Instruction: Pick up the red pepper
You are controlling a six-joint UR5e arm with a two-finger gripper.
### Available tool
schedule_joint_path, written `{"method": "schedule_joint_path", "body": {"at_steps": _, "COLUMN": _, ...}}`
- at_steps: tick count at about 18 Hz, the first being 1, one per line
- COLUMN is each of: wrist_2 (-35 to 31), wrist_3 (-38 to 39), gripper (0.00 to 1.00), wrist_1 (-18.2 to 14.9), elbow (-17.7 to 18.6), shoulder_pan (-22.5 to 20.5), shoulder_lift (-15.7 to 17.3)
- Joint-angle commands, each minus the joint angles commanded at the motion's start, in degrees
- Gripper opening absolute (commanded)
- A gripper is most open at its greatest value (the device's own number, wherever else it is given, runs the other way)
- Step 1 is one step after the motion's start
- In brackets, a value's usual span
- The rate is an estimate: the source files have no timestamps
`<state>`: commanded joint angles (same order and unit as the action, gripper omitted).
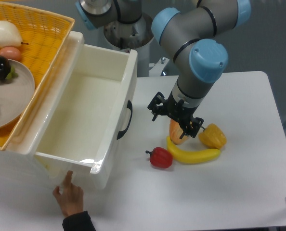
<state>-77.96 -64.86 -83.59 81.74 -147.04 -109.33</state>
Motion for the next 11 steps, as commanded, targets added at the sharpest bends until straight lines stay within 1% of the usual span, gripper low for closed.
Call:
{"method": "schedule_joint_path", "body": {"at_steps": 4, "wrist_2": -0.09, "wrist_3": -4.22, "gripper": 1.0, "wrist_1": 0.7, "elbow": 0.18, "shoulder_pan": -1.06, "shoulder_lift": -1.05}}
{"method": "schedule_joint_path", "body": {"at_steps": 5, "wrist_2": -0.09, "wrist_3": -5.01, "gripper": 1.0, "wrist_1": 1.32, "elbow": 0.18, "shoulder_pan": -1.23, "shoulder_lift": -1.49}}
{"method": "schedule_joint_path", "body": {"at_steps": 8, "wrist_2": -0.09, "wrist_3": -4.93, "gripper": 1.0, "wrist_1": 2.37, "elbow": 0.79, "shoulder_pan": -1.41, "shoulder_lift": -2.46}}
{"method": "schedule_joint_path", "body": {"at_steps": 11, "wrist_2": -0.09, "wrist_3": -4.93, "gripper": 1.0, "wrist_1": 4.3, "elbow": 2.11, "shoulder_pan": -1.41, "shoulder_lift": -2.9}}
